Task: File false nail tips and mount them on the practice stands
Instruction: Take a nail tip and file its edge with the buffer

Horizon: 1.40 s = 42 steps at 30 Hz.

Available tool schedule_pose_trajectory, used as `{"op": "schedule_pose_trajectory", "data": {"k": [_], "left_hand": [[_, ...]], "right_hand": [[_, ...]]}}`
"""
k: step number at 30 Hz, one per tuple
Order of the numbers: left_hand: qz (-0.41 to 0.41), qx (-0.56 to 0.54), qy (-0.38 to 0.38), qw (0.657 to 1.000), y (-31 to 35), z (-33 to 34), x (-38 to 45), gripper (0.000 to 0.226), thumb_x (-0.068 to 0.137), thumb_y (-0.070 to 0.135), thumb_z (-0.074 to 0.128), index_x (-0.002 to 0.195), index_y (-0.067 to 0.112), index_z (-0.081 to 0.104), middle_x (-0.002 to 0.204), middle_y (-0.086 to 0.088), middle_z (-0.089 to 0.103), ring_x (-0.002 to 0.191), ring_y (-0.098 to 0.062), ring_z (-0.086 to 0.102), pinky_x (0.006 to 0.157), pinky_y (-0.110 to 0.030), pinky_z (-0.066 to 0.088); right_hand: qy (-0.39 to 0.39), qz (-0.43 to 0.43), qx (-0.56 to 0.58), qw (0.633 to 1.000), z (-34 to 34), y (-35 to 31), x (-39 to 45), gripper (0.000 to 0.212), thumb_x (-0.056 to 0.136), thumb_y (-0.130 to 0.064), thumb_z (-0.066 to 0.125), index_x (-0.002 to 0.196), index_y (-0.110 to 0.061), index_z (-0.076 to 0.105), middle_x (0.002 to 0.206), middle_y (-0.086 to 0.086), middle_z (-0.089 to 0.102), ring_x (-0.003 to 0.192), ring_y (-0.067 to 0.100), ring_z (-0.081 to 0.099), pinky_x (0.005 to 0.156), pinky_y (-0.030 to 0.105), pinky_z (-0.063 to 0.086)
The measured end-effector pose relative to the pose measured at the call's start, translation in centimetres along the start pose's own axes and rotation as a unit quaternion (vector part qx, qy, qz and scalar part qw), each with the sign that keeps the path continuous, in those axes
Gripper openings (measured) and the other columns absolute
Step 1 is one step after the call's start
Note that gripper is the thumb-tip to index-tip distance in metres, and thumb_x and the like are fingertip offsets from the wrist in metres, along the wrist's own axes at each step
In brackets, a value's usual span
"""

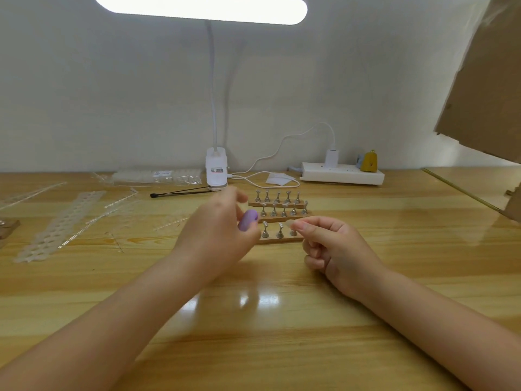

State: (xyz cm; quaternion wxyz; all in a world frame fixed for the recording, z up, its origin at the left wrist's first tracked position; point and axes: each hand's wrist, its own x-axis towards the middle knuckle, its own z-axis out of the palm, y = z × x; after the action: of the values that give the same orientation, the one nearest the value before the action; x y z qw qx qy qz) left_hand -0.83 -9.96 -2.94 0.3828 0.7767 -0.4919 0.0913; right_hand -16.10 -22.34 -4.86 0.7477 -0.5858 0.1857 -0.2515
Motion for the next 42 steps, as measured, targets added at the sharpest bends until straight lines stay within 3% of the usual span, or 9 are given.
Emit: {"op": "schedule_pose_trajectory", "data": {"k": [4, 7, 12, 17, 22, 26, 32, 38, 42], "left_hand": [[0.241, -0.108, 0.081, 0.961, 1.7, 0.9, -1.1, 0.016, 0.087, 0.010, 0.068, 0.102, 0.010, 0.065, 0.092, 0.000, 0.061, 0.076, -0.008, 0.060, 0.070, -0.026, 0.052], [0.310, -0.069, 0.071, 0.946, 1.6, 1.9, -1.8, 0.019, 0.086, 0.010, 0.063, 0.103, 0.002, 0.066, 0.095, -0.008, 0.062, 0.080, -0.018, 0.061, 0.071, -0.033, 0.054], [0.285, 0.015, 0.091, 0.954, 0.4, 1.7, -1.6, 0.019, 0.078, -0.001, 0.070, 0.097, 0.001, 0.069, 0.088, -0.010, 0.064, 0.071, -0.024, 0.062, 0.061, -0.041, 0.054], [0.352, -0.010, 0.090, 0.932, 1.6, 2.2, -2.1, 0.036, 0.084, 0.014, 0.060, 0.119, 0.010, 0.052, 0.099, -0.007, 0.066, 0.088, -0.019, 0.063, 0.080, -0.030, 0.051], [0.287, 0.022, 0.110, 0.951, 0.1, 1.4, -1.6, 0.035, 0.074, 0.001, 0.072, 0.108, -0.003, 0.064, 0.088, -0.010, 0.068, 0.078, -0.027, 0.066, 0.069, -0.043, 0.056], [0.352, -0.008, 0.132, 0.926, 1.7, 1.9, -2.1, 0.034, 0.080, 0.011, 0.063, 0.112, 0.009, 0.054, 0.094, -0.008, 0.066, 0.089, -0.020, 0.059, 0.086, -0.029, 0.048], [0.315, -0.010, 0.091, 0.945, 0.9, 1.5, -1.8, 0.014, 0.079, 0.004, 0.065, 0.091, -0.003, 0.067, 0.085, -0.010, 0.063, 0.074, -0.023, 0.062, 0.063, -0.036, 0.054], [0.365, -0.046, 0.072, 0.927, 1.5, 2.2, -2.2, 0.021, 0.084, 0.008, 0.061, 0.105, 0.009, 0.056, 0.099, -0.011, 0.063, 0.084, -0.021, 0.065, 0.076, -0.028, 0.053], [0.315, -0.023, 0.083, 0.945, 0.5, 1.8, -1.8, 0.017, 0.078, -0.002, 0.069, 0.095, -0.003, 0.066, 0.091, -0.010, 0.064, 0.080, -0.020, 0.064, 0.071, -0.032, 0.054]], "right_hand": [[-0.021, 0.007, 0.028, 0.999, 0.3, 0.3, 0.0, 0.011, 0.073, -0.020, 0.070, 0.078, -0.011, 0.075, 0.058, -0.001, 0.043, 0.046, 0.006, 0.036, 0.037, 0.018, 0.033], [-0.042, 0.015, 0.023, 0.999, 0.4, 0.4, -0.1, 0.012, 0.075, -0.020, 0.066, 0.082, -0.011, 0.070, 0.057, -0.002, 0.041, 0.048, 0.007, 0.035, 0.038, 0.018, 0.033], [-0.049, 0.033, 0.041, 0.997, 0.3, 0.1, 0.0, 0.011, 0.081, -0.017, 0.057, 0.085, -0.007, 0.056, 0.056, -0.002, 0.042, 0.046, 0.008, 0.039, 0.038, 0.019, 0.033], [-0.068, 0.025, 0.019, 0.997, 0.5, 0.2, -0.1, 0.012, 0.080, -0.017, 0.057, 0.088, -0.009, 0.056, 0.059, -0.001, 0.047, 0.047, 0.009, 0.038, 0.040, 0.019, 0.033], [-0.075, 0.042, 0.027, 0.996, 0.5, 0.0, -0.2, 0.010, 0.080, -0.019, 0.054, 0.080, -0.009, 0.052, 0.061, 0.001, 0.036, 0.049, 0.011, 0.038, 0.043, 0.020, 0.030], [-0.084, 0.018, 0.006, 0.996, 0.6, 0.3, -0.3, 0.007, 0.082, -0.017, 0.056, 0.082, -0.010, 0.057, 0.060, 0.001, 0.040, 0.048, 0.010, 0.038, 0.043, 0.021, 0.030], [-0.080, 0.032, 0.028, 0.996, 0.4, 0.2, -0.2, 0.008, 0.083, -0.019, 0.055, 0.081, -0.011, 0.055, 0.061, 0.000, 0.039, 0.049, 0.010, 0.040, 0.044, 0.021, 0.031], [-0.100, 0.017, 0.004, 0.995, 0.2, 0.5, -0.1, 0.009, 0.087, -0.018, 0.054, 0.087, -0.010, 0.057, 0.063, 0.001, 0.043, 0.051, 0.010, 0.041, 0.046, 0.021, 0.033], [-0.101, 0.037, 0.033, 0.994, 0.2, 0.2, -0.1, 0.008, 0.083, -0.019, 0.051, 0.079, -0.011, 0.051, 0.063, -0.001, 0.038, 0.052, 0.011, 0.041, 0.045, 0.021, 0.034]]}}
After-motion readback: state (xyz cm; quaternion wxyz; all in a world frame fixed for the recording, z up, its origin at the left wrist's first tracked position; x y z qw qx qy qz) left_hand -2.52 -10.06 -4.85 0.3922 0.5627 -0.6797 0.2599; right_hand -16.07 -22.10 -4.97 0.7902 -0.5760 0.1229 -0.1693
